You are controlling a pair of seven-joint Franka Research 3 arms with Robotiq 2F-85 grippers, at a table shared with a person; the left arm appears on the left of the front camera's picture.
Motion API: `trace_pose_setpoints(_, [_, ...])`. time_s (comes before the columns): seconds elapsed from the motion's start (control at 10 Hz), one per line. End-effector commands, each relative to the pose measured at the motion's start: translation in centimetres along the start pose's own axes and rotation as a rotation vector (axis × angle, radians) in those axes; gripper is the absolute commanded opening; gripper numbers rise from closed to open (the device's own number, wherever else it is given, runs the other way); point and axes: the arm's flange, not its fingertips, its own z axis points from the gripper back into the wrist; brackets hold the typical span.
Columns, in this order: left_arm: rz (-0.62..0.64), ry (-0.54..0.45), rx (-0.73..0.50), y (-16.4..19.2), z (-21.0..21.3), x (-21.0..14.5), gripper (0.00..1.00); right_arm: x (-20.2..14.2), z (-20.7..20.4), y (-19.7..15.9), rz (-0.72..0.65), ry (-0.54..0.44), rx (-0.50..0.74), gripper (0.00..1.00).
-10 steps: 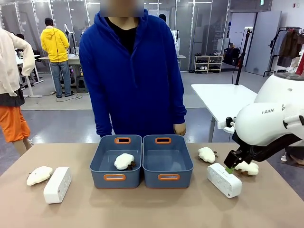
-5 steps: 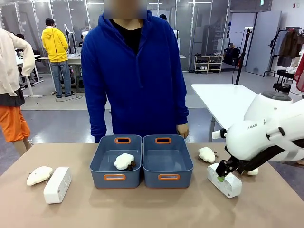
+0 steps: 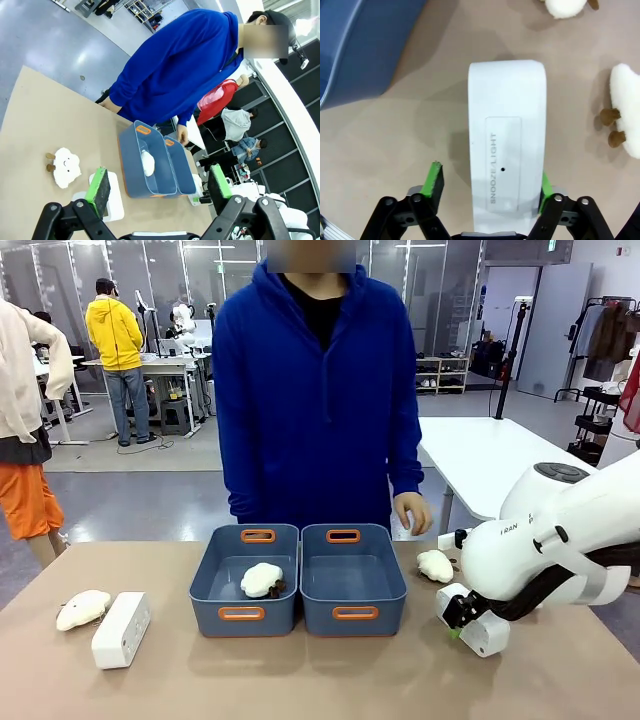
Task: Sort the digital clocks into the basket.
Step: Pick up the Digital clock from the table and place it into the empty Plastic storage basket.
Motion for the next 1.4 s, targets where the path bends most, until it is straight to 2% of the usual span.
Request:
trace_pose_setpoints(0.0, [0.004,-0.011,-0.024,0.1,-0.1,0.2,1.0,0.2,-0.3,-0.2,-0.036,-0.009,-0.027,0.28])
trace_pose_setpoints(0.1, [0.004,-0.011,-0.024,0.1,-0.1,0.2,1.0,0.2,-0.5,-0.4,-0.04,-0.002,-0.031,0.35])
trace_pose_setpoints(0.2, [0.004,-0.011,-0.024,0.1,-0.1,0.2,1.0,0.1,-0.5,-0.5,-0.048,-0.003,-0.024,0.0])
trace_pose_setpoints(0.4, [0.004,-0.011,-0.024,0.1,-0.1,0.2,1.0,-0.2,0.2,-0.7,-0.051,0.011,0.0,0.0])
trace_pose_setpoints(0.6, [0.004,-0.011,-0.024,0.1,-0.1,0.2,1.0,-1.8,5.5,-1.6,-0.014,-0.021,0.113,0.0])
trace_pose_setpoints(0.7, [0.004,-0.011,-0.024,0.1,-0.1,0.2,1.0,-3.4,9.2,-3.7,-0.003,-0.027,0.15,0.0])
trace_pose_setpoints(0.8, [0.004,-0.011,-0.024,0.1,-0.1,0.2,1.0,-6.1,13.0,-7.3,-0.021,-0.056,0.207,0.0])
trace_pose_setpoints(0.9, [0.004,-0.011,-0.024,0.1,-0.1,0.2,1.0,-8.5,15.2,-10.6,-0.082,-0.118,0.217,0.0])
trace_pose_setpoints(1.1, [0.004,-0.011,-0.024,0.1,-0.1,0.2,1.0,-12.1,17.1,-14.2,-0.158,-0.237,0.268,0.0])
trace_pose_setpoints(1.3, [0.004,-0.011,-0.024,0.1,-0.1,0.2,1.0,-13.9,18.1,-15.7,-0.219,-0.291,0.286,0.0])
